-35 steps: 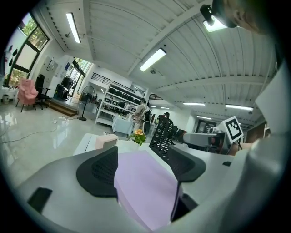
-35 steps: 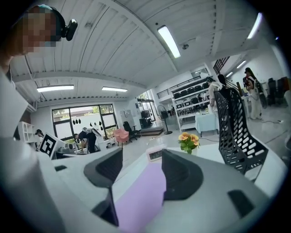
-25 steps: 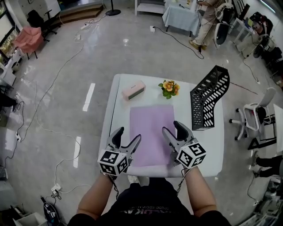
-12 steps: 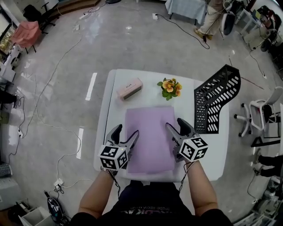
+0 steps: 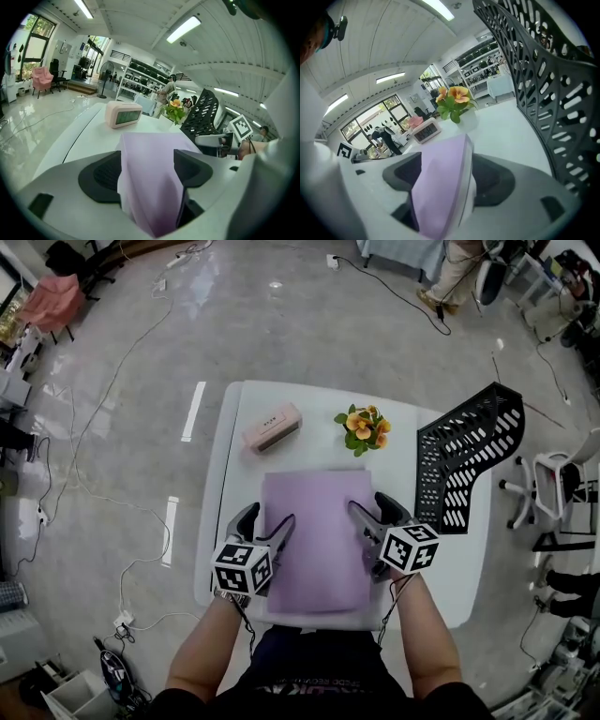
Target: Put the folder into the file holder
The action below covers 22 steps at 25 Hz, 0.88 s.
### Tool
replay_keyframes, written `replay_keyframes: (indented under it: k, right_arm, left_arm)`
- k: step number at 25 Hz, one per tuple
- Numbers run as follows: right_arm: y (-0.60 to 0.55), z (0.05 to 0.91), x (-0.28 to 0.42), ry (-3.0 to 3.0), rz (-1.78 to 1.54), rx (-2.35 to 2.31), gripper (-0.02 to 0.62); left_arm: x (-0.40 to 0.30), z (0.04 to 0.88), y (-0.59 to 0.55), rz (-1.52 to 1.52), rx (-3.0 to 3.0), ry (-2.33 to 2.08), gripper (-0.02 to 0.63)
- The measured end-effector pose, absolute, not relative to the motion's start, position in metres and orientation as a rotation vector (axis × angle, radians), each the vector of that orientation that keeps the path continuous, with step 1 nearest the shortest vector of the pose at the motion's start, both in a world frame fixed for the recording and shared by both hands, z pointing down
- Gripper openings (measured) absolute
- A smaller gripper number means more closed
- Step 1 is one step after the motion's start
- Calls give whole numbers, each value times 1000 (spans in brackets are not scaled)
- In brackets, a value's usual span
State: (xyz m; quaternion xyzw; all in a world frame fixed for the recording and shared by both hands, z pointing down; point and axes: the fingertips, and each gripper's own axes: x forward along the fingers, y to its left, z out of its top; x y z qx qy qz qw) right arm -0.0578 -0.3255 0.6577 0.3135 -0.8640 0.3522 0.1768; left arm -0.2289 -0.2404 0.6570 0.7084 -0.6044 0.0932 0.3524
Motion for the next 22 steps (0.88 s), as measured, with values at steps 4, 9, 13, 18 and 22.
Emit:
replay_keyframes:
  k: [4, 9, 13, 18, 22]
  right_arm:
    - [-330, 667, -60, -2427, 1054, 876, 322]
    - [-329, 676, -66, -2414, 1112, 827, 322]
    - [-326, 682, -69, -2393, 1117, 797, 322]
    - [-325, 686, -70, -2365, 1119, 782, 322]
    - [-326, 684, -69, -2370, 1136, 806, 322]
  left_arm:
    - [-227, 666, -243, 252, 1812, -1547, 344]
    - [-223, 677, -245, 266, 1788, -1526, 345]
    - [-222, 683, -247, 269, 1776, -1518, 347]
    - [-222, 685, -247, 257, 1759, -1514, 347]
    - [-222, 683, -247, 240, 1748, -1513, 347]
